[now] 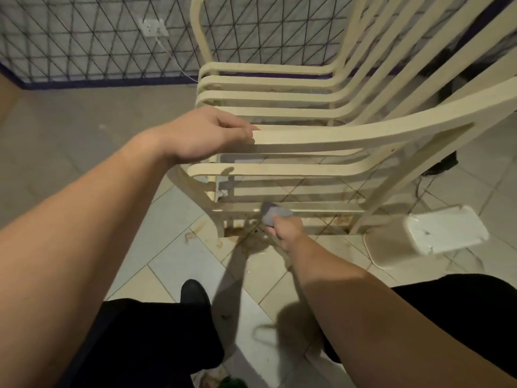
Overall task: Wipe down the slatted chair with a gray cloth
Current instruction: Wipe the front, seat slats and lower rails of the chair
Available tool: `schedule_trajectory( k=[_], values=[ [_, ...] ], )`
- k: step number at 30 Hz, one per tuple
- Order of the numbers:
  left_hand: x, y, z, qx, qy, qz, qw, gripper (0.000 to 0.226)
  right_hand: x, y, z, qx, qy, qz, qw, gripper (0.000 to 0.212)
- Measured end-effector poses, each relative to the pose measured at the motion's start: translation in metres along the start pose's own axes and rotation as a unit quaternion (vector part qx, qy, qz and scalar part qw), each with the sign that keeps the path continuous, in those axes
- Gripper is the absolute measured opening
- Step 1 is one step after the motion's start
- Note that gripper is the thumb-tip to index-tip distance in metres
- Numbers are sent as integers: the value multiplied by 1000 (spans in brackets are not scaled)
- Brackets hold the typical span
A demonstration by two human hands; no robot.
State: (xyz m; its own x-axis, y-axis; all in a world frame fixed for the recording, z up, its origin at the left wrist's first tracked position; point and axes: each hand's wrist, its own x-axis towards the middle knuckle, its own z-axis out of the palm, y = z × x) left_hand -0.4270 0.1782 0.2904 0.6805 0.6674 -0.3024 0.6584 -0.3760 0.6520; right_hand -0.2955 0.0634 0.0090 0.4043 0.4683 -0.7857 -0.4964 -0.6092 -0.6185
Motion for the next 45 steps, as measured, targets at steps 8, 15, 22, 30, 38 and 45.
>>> schedule_trajectory(
  k=[8,15,22,30,38,45],
  values=[
    [-1,-6,4,61,48,46,996,32,-15,-10,4,-178,-76,-71,979,25],
    [-18,-22,8,54,136,80,986,33,-17,-53,-90,-462,2,-323,826,36],
    [-51,-86,1,-105,237,3,966,29,12,-57,-152,-647,133,-279,697,32],
    [-49,-114,29,-262,296,-15,919,28,9,-41,-73,-672,6,-310,672,31],
    [-46,-115,22,-253,277,8,927,29,3,-34,17,-666,-62,-297,682,21],
    [-44,-119,23,-266,269,18,925,30,-15,-19,91,-623,-159,-334,690,19]
  ],
)
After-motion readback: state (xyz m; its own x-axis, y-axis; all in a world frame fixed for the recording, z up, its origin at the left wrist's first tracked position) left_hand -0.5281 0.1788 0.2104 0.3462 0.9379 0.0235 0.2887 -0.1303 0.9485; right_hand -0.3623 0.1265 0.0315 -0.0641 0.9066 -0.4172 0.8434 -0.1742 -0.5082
